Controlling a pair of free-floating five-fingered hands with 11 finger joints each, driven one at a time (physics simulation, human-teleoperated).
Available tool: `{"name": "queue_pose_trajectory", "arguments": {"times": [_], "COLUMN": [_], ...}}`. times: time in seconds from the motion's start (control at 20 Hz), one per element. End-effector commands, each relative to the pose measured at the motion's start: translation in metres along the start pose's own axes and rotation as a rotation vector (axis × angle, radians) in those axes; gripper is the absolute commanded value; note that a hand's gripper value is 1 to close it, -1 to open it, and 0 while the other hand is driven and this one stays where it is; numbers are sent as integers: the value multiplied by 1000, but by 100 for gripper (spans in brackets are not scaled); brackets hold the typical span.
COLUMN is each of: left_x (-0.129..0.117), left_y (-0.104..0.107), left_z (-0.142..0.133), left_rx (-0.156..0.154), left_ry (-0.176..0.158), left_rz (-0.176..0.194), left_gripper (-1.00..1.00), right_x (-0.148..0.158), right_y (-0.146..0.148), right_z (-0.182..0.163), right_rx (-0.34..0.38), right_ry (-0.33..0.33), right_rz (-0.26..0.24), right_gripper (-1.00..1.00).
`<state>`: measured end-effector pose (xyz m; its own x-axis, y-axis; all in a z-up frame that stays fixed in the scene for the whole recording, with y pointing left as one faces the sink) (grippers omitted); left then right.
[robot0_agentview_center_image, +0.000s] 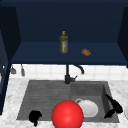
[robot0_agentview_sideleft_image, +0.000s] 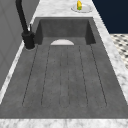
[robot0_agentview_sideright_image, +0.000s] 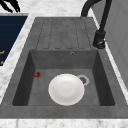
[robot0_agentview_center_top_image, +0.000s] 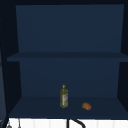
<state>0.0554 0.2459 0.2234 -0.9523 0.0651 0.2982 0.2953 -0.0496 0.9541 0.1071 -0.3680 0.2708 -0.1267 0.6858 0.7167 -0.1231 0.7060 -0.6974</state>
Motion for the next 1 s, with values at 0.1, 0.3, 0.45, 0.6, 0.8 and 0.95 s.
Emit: {"name": "queue_pose_trajectory", "arguments": {"times": [0.1, 0.3, 0.45, 0.6, 0.8, 0.95], "left_x": [0, 0, 0, 0, 0, 0], "left_y": [0, 0, 0, 0, 0, 0], "left_z": [0, 0, 0, 0, 0, 0], "left_rx": [0, 0, 0, 0, 0, 0], "left_ry": [0, 0, 0, 0, 0, 0], "left_rz": [0, 0, 0, 0, 0, 0], "left_gripper": [0, 0, 0, 0, 0, 0], "right_x": [13, 26, 20, 31, 32, 34], "right_y": [27, 36, 41, 44, 44, 46], "right_z": [-7, -12, -10, -13, -5, -8], "right_rx": [18, 15, 29, 79, 131, 132], "right_ry": [18, 18, 14, -6, -11, -7], "right_rz": [146, 122, 99, 211, 249, 285], "right_gripper": [-100, -100, -100, -100, -100, -100]}}
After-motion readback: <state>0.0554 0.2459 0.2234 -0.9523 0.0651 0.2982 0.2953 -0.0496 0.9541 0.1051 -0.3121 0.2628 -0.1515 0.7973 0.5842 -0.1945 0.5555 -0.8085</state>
